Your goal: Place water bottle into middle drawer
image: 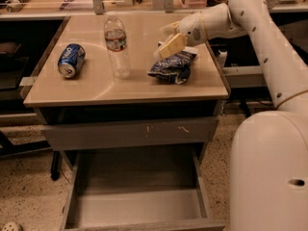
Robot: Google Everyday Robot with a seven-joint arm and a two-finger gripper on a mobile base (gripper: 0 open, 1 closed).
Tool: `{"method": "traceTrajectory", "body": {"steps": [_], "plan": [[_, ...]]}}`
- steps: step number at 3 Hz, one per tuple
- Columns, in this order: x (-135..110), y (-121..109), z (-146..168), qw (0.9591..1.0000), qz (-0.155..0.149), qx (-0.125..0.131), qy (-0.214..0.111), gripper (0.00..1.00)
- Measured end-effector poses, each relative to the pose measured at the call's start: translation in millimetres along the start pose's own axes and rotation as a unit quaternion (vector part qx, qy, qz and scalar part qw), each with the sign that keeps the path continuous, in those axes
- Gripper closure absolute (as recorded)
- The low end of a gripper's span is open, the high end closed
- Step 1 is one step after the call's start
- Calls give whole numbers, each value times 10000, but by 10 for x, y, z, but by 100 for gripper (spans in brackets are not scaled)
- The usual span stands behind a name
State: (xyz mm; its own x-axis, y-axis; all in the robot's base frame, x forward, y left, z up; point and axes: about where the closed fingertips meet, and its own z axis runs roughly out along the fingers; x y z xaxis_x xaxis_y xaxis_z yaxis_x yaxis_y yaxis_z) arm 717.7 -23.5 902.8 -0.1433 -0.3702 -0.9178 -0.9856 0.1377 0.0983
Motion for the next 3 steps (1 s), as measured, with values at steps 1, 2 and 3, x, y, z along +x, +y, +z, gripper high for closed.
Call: {"method": "traceTrajectory", "body": {"steps": [1,2,3], "plan": [[-2,1,3,10000,-3,-1,1,0],[-139,55,226,9996,-235,-125,119,0],[-368,-2,770,9983,-190,-506,232,0]]}}
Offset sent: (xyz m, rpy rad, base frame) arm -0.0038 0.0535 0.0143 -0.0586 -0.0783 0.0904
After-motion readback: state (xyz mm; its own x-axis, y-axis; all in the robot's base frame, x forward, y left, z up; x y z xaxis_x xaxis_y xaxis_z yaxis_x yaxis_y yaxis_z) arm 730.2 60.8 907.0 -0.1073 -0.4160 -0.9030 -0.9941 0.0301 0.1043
